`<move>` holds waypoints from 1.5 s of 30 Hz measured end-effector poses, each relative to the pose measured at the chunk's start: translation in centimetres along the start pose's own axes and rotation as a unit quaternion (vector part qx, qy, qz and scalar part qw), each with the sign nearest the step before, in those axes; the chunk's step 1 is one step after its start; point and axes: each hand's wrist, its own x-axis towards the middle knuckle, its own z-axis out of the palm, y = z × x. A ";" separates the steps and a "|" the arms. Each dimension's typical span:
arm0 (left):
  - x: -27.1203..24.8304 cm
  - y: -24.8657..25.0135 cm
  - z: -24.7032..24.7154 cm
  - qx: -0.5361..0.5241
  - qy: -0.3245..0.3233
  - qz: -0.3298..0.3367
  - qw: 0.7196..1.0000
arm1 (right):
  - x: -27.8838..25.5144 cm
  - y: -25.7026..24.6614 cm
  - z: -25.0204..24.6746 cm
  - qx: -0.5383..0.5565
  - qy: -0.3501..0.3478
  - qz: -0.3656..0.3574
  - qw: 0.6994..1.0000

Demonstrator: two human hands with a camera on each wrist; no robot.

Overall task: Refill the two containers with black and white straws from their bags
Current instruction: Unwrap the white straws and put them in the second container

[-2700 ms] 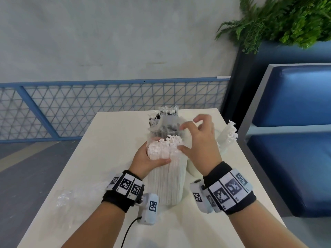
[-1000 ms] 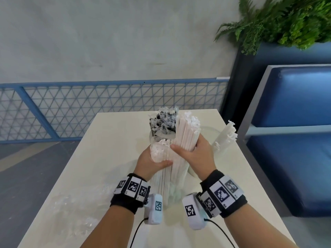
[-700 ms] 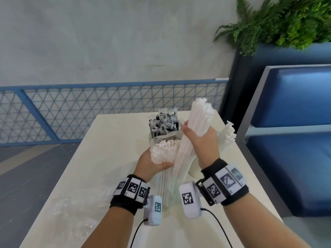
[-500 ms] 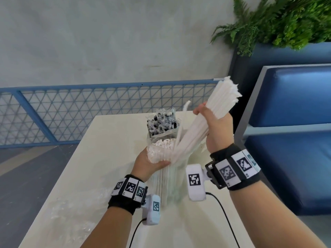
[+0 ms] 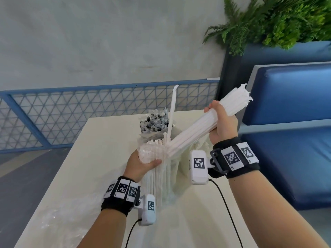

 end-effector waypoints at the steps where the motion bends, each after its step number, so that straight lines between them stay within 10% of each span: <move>1: 0.0 0.0 0.0 -0.003 0.000 0.001 1.000 | 0.1 -0.3 0.2 0.014 -0.008 -0.009 1.000; 20: 0.3 -0.3 0.0 -0.041 0.010 -0.004 0.999 | 3.5 -3.4 -0.3 -0.051 0.151 -0.208 0.965; 32: 0.2 -0.4 0.2 -0.045 -0.002 0.014 0.999 | 2.2 4.8 -1.7 -0.340 -0.050 -0.223 0.912; 36: 0.2 -0.5 0.2 -0.049 -0.001 0.018 0.999 | 2.5 5.7 -2.8 -0.492 -0.131 -0.235 0.828; 39: 0.2 -0.6 0.1 -0.052 -0.004 0.016 0.999 | 2.0 5.8 -4.7 -0.527 -0.069 -0.304 0.790; 42: 0.3 -0.8 -0.1 -0.054 -0.006 0.017 0.998 | 1.1 5.9 -6.8 -0.514 -0.007 -0.257 0.818; 45: 0.3 -0.8 0.1 -0.051 -0.007 0.013 0.999 | 0.7 7.0 -7.8 -0.496 -0.102 -0.155 0.849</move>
